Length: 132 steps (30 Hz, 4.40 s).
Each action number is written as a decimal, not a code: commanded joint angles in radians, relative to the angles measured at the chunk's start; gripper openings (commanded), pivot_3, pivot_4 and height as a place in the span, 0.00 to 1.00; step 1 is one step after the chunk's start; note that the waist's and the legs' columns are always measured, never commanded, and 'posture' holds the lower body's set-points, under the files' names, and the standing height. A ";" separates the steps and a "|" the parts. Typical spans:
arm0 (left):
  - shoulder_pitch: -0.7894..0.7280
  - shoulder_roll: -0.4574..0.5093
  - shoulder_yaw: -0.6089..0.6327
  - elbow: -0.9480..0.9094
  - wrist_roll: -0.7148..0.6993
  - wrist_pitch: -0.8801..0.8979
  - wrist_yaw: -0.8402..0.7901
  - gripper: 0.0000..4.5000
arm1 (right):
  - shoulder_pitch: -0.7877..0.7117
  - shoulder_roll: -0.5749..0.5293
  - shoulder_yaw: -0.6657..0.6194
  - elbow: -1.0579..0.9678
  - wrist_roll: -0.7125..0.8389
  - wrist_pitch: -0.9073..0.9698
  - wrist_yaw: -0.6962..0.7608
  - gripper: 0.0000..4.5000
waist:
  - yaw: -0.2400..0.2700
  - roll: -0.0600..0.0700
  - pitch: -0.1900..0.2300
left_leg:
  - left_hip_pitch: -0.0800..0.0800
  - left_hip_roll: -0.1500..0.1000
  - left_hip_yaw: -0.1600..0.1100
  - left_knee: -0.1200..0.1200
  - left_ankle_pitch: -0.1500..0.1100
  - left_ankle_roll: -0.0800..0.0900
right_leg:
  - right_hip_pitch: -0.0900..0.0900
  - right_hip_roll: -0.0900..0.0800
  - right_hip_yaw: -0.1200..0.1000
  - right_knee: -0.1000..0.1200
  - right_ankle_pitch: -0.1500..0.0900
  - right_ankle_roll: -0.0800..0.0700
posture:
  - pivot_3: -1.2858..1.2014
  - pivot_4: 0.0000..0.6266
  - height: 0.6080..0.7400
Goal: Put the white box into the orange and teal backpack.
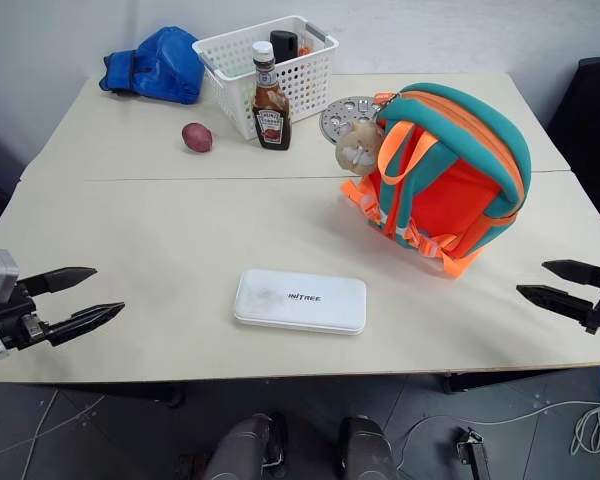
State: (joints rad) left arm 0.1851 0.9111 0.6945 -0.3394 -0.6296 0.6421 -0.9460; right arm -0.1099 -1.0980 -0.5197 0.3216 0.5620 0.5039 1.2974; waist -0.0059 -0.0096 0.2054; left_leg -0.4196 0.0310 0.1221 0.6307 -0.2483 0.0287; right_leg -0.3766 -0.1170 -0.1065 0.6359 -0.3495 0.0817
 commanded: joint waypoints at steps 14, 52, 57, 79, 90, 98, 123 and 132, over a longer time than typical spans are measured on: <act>0.005 0.013 -0.007 -0.002 0.028 -0.015 0.008 0.99 | 0.012 0.016 -0.031 -0.094 0.019 0.007 -0.044 1.00 | 0.001 0.000 0.000 | 0.000 0.000 0.000 0.000 0.001 0.000 | 0.000 0.000 0.000 0.001 0.000 0.000 | 0.52 0.24 1.00; -0.445 -0.173 -0.734 0.157 0.286 -0.183 -0.023 0.01 | -0.317 0.338 0.592 -0.187 -0.226 -0.117 -0.068 0.00 | 0.003 -0.001 0.000 | 0.001 0.000 0.000 0.009 0.003 -0.001 | -0.001 0.001 0.000 0.014 0.001 0.001 | 0.52 0.24 1.00; -0.411 -0.186 -0.745 0.107 0.273 -0.163 -0.023 0.01 | -0.346 0.373 0.598 -0.162 -0.244 -0.132 -0.088 0.00 | 0.002 -0.001 0.000 | 0.001 0.001 -0.001 0.014 0.002 -0.001 | -0.001 0.001 0.000 0.018 0.001 0.002 | 0.52 0.24 1.00; -0.461 -0.184 -0.483 0.214 0.001 0.265 0.055 0.53 | -0.330 0.360 0.601 -0.161 -0.292 -0.202 -0.034 0.00 | 0.003 -0.001 0.000 | 0.000 0.000 -0.002 0.016 0.001 -0.001 | 0.000 0.001 -0.001 0.019 0.001 0.002 | 0.52 0.24 1.00; -0.581 -0.193 -0.523 0.321 -0.142 0.680 0.094 1.00 | -0.335 0.358 0.615 -0.160 -0.311 -0.223 -0.004 0.00 | 0.002 -0.001 0.000 | 0.001 0.000 -0.002 0.016 0.002 -0.001 | -0.001 0.001 0.000 0.021 0.001 0.002 | 0.52 0.24 1.00; -0.733 -0.304 -0.599 0.423 -0.136 0.786 0.124 1.00 | -0.306 0.361 0.633 -0.187 -0.323 -0.248 0.002 0.00 | 0.006 -0.002 -0.001 | 0.001 0.000 -0.003 0.018 0.002 -0.001 | 0.000 0.001 0.000 0.021 0.001 0.002 | 0.52 0.24 1.00; -1.000 -0.364 -0.825 0.683 -0.039 0.686 -0.044 0.91 | -0.212 0.370 0.638 -0.256 -0.324 -0.271 -0.037 0.00 | 0.005 -0.003 -0.002 | 0.001 0.000 -0.003 0.019 0.002 -0.002 | 0.001 0.002 0.000 0.022 0.001 0.002 | 0.52 0.24 1.00; -0.997 -0.352 -0.813 0.682 -0.050 0.695 -0.093 0.35 | -0.195 0.365 0.632 -0.278 -0.315 -0.264 -0.038 0.00 | 0.005 -0.004 -0.002 | 0.001 0.000 -0.003 0.020 0.002 -0.002 | 0.001 0.002 0.000 0.022 0.001 0.002 | 0.52 0.24 1.00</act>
State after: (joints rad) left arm -0.8084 0.5488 -0.1253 0.3623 -0.6841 1.3411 -1.0407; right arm -0.3286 -0.7267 0.1012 0.0675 0.2374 0.2327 1.2519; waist -0.0008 -0.0133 0.2034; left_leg -0.4185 0.0309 0.1192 0.6504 -0.2462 0.0268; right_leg -0.3756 -0.1148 -0.1062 0.6578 -0.3487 0.0838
